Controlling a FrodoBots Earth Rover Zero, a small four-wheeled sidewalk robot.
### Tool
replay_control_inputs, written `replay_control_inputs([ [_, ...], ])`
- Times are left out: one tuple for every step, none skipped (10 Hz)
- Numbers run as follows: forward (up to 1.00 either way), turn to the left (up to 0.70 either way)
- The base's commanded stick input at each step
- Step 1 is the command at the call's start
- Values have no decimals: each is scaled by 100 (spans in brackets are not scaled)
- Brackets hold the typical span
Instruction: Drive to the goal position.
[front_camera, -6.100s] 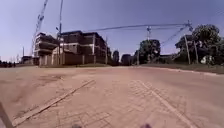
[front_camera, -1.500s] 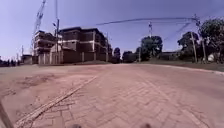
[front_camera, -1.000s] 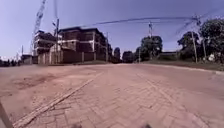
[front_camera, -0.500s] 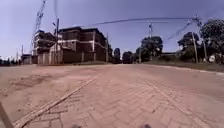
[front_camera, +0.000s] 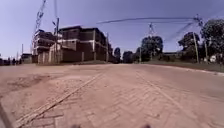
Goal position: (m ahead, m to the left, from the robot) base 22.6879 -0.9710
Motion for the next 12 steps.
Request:
replay_control_inputs([
  [30,0],
  [30,0],
  [30,0],
  [30,0],
  [30,0],
  [30,0],
  [30,0],
  [30,0],
  [30,0],
  [30,0],
  [30,0],
  [30,0],
])
